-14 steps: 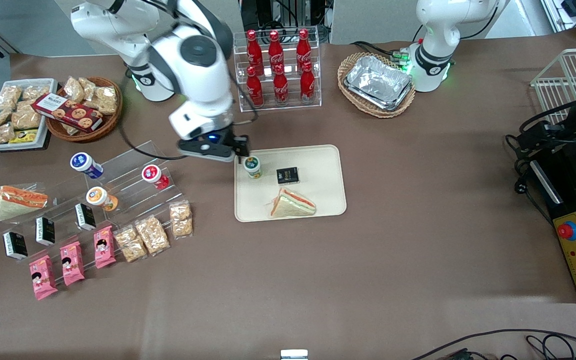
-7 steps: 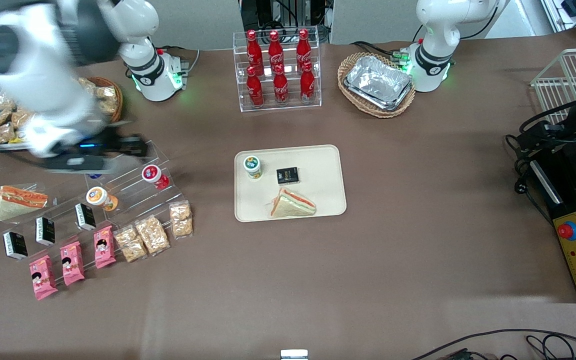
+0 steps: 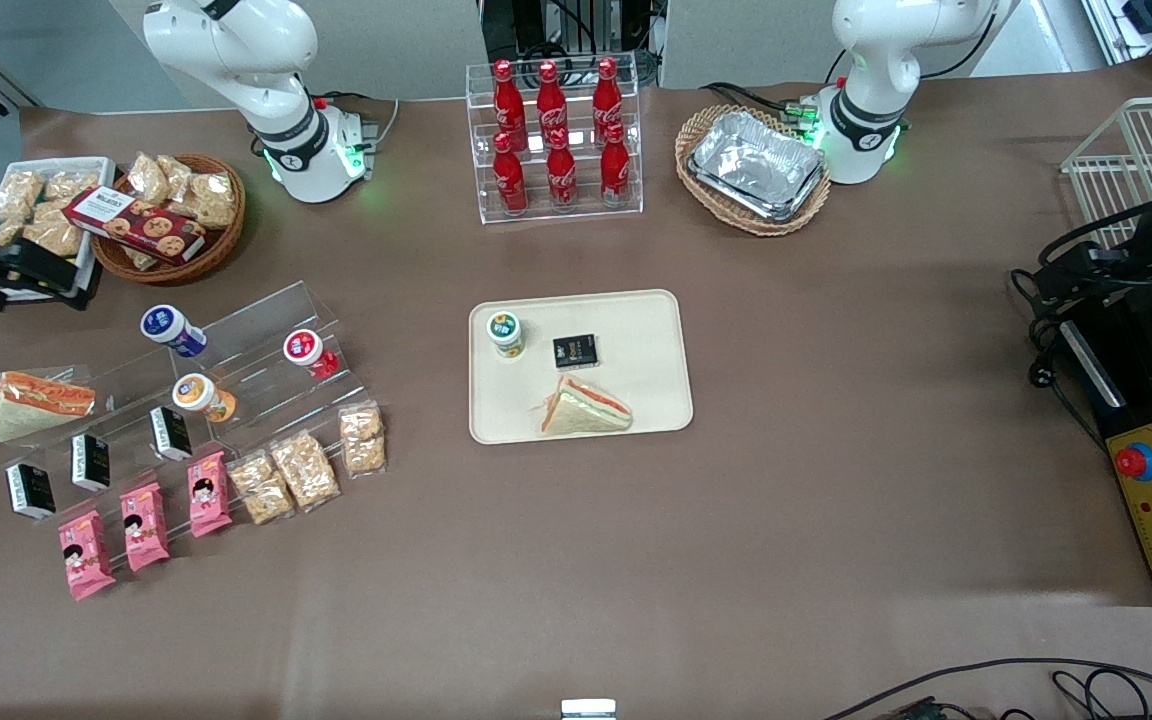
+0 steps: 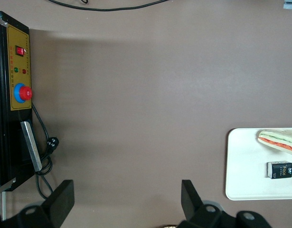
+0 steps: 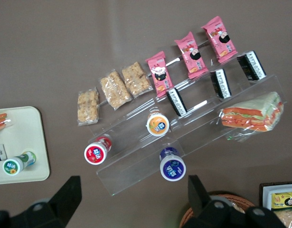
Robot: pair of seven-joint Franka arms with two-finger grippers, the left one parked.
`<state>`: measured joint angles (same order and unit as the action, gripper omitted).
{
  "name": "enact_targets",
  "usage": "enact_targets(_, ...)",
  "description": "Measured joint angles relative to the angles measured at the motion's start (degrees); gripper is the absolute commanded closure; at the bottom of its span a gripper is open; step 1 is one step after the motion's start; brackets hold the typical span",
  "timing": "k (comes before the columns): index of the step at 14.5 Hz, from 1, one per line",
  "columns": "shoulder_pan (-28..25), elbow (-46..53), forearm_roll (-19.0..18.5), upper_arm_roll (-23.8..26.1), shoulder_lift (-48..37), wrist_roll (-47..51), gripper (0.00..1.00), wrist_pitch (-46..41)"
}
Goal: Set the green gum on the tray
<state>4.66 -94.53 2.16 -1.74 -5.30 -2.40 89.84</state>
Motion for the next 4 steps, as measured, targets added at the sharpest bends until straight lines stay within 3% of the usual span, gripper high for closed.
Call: enact_targets(4, -0.51, 0.42, 0.0, -0.57, 0.11, 0.12, 0.0, -0.66)
